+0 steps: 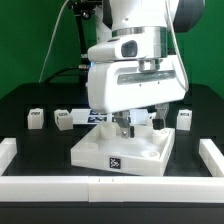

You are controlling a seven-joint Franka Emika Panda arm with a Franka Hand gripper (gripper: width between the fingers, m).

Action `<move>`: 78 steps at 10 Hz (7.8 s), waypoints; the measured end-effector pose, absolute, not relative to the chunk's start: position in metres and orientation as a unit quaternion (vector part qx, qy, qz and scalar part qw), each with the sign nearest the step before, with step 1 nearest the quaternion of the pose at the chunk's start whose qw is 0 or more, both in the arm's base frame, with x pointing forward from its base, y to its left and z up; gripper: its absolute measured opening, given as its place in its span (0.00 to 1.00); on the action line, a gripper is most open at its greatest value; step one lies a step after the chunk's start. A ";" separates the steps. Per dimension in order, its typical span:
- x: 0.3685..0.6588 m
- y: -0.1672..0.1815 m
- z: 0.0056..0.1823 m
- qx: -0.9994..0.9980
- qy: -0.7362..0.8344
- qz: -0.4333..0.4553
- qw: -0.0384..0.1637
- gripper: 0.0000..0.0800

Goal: Assemble one leg

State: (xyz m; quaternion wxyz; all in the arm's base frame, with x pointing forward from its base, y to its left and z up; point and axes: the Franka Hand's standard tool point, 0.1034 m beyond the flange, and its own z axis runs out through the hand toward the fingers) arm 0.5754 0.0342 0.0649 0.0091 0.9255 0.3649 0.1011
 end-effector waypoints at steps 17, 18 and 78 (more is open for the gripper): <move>0.551 0.021 0.065 0.842 0.534 0.073 0.021 0.81; 0.545 0.022 0.061 0.810 0.582 0.065 0.024 0.81; 0.500 0.058 0.007 0.724 0.689 0.000 -0.005 0.79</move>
Offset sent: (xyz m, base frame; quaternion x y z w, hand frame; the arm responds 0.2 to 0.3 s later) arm 0.0000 0.0000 0.0000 0.0000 0.0000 0.0000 1.0000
